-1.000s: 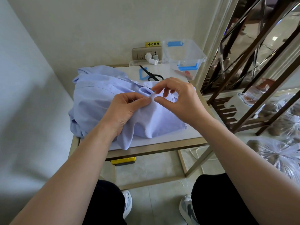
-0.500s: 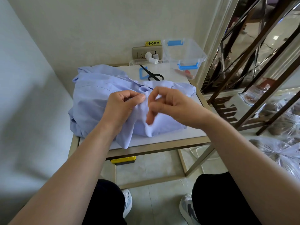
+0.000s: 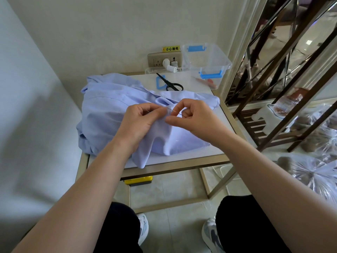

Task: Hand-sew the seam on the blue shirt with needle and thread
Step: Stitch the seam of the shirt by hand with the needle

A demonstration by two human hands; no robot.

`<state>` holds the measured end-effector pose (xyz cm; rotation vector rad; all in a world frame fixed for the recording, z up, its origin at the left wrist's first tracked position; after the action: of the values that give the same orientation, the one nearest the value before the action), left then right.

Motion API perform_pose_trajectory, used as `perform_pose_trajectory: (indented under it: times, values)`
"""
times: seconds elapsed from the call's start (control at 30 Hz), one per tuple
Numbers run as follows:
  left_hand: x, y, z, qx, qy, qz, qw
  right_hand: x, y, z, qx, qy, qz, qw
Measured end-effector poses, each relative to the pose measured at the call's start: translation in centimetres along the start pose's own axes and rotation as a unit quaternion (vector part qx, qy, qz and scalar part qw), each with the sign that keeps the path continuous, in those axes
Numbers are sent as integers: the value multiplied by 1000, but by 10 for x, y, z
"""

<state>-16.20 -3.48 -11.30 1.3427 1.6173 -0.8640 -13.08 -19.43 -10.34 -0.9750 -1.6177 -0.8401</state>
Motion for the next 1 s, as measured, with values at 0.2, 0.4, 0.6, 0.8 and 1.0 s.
perform_pose_trajectory:
  times: [0.2, 0.4, 0.6, 0.8, 1.0]
  values:
    - [-2, -1, 1, 18, -5, 4, 1000, -1, 5, 2, -47, -23, -50, 997]
    - [2, 0, -1, -13, -2, -18, 1000, 9, -19, 3, 352, -103, 108, 924]
    - [1, 1, 0, -10, 4, -13, 1000, 3, -3, -5, 77, -56, 27, 995]
    - [-3, -2, 3, 17, -1, 2, 1000, -5, 4, 4, -61, -36, -38, 997]
    - [2, 2, -1, -5, -4, -12, 1000, 8, -3, 5, 120, -49, -2, 992]
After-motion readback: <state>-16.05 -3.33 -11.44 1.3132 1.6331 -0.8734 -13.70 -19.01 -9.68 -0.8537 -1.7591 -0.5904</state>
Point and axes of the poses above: each hand's wrist, its own y-axis towards the middle knuckle, its own z-axis out of the palm, x = y × z, the point moved 3 cm from there along y, towards the middle knuckle, and after that the axes turned 15 degrees about y, right-handed, at the moved point
